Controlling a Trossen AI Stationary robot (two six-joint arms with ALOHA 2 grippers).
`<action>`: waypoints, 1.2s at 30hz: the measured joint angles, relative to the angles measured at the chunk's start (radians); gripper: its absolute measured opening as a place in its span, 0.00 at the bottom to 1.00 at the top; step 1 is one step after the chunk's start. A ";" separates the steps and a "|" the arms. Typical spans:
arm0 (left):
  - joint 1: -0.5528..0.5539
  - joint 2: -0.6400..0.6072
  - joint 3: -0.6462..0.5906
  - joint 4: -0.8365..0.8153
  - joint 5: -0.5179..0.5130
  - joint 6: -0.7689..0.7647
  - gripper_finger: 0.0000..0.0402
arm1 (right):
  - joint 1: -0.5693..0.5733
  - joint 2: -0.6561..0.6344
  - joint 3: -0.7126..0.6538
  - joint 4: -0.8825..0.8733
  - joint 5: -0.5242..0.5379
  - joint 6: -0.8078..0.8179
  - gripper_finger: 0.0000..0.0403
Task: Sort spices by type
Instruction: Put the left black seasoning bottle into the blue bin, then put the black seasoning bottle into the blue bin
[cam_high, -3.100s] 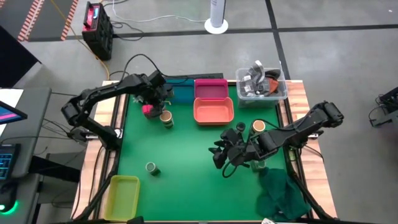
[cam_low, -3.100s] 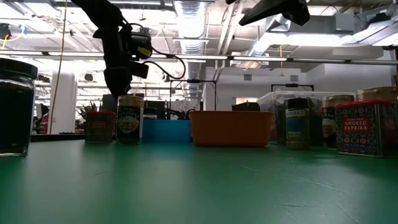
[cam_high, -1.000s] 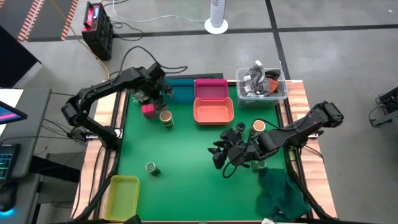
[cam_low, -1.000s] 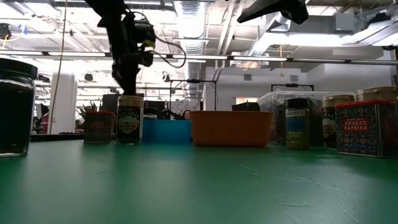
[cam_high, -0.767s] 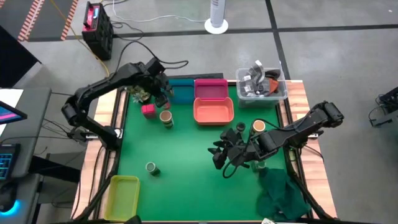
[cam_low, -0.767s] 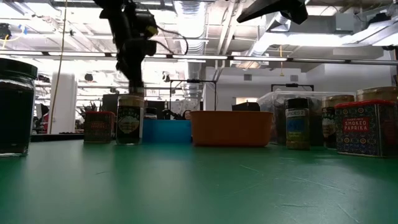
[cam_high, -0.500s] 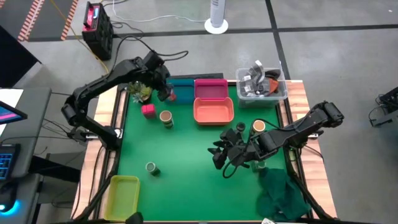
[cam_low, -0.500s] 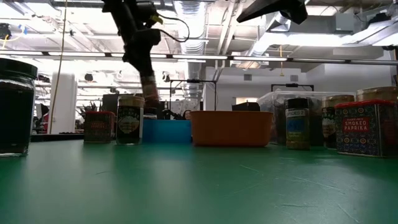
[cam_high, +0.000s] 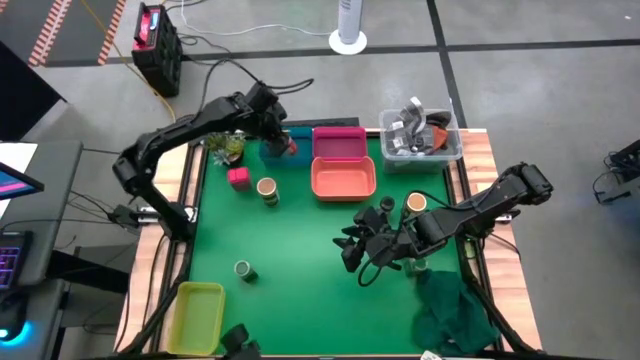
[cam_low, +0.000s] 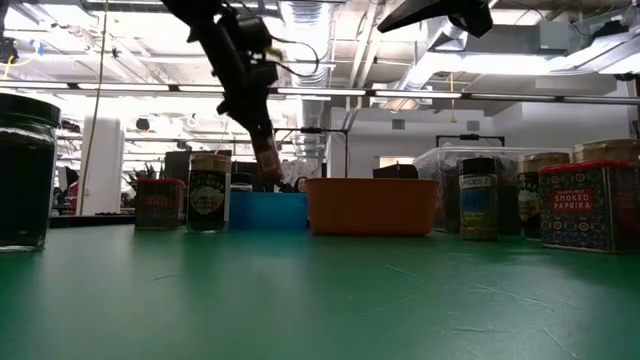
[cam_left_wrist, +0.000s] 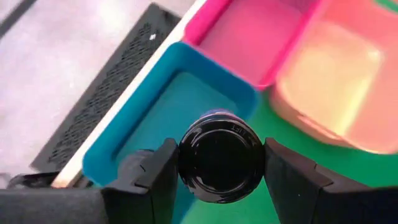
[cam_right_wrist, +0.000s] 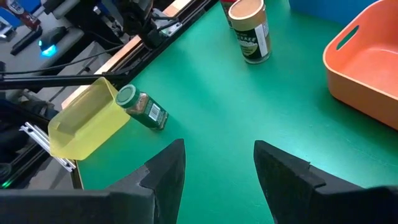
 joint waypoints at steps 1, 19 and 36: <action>0.000 0.011 0.000 0.014 -0.020 0.000 0.48 | 0.000 0.000 0.000 0.000 0.000 0.000 0.54; 0.025 0.117 0.000 0.045 -0.127 0.090 0.50 | -0.021 0.000 0.000 0.005 0.000 0.015 0.54; 0.032 0.083 0.000 0.030 -0.124 0.104 0.65 | -0.026 0.000 0.000 0.006 0.000 0.021 0.54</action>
